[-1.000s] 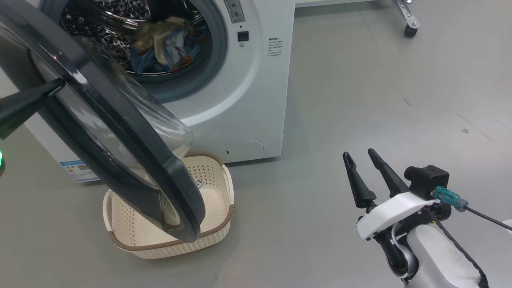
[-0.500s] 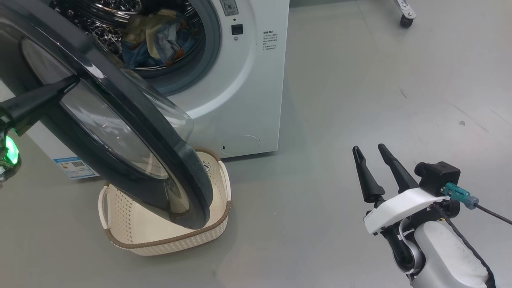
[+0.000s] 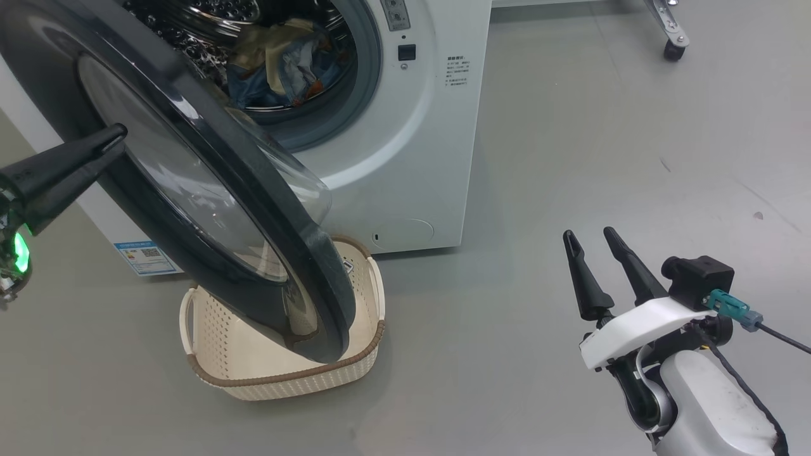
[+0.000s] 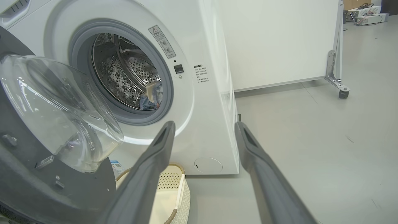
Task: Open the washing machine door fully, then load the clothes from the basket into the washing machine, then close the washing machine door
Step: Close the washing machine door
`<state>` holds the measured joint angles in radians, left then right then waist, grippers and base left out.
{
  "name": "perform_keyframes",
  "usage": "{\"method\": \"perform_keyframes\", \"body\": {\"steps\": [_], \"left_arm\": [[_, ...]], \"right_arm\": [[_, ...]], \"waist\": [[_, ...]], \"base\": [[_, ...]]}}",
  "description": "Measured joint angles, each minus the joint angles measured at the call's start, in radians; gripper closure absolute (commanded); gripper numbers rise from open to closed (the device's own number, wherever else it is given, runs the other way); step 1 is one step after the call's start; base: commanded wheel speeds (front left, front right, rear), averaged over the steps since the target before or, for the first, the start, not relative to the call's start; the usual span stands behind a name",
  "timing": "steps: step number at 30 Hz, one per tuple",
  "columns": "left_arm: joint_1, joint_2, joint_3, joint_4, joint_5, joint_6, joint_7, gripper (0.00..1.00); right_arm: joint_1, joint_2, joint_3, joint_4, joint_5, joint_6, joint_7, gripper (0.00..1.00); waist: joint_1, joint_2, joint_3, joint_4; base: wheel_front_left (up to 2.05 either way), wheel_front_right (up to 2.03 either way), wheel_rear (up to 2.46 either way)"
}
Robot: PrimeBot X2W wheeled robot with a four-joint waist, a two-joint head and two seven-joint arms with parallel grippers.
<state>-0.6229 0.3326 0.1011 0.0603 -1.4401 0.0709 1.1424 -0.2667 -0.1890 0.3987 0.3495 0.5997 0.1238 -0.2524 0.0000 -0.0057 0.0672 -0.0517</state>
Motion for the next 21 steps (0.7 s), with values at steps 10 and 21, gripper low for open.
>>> {"method": "perform_keyframes", "body": {"steps": [10,21], "left_arm": [[0.088,0.051,0.02,-0.036,0.077,-0.068,-0.048,0.0],[0.202,0.013,0.107,-0.068,0.194,-0.167,-0.262,0.0]], "right_arm": [[0.009,0.002,0.01,-0.001,-0.002,0.0,0.0,0.0],[0.012,0.002,0.02,-0.002,-0.002,0.0,0.0,0.0]], "waist": [[0.0,0.0,-0.015,0.034],[0.0,0.0,-0.022,0.03]], "base": [[0.0,0.0,0.0],[0.0,0.0,0.0]]}}
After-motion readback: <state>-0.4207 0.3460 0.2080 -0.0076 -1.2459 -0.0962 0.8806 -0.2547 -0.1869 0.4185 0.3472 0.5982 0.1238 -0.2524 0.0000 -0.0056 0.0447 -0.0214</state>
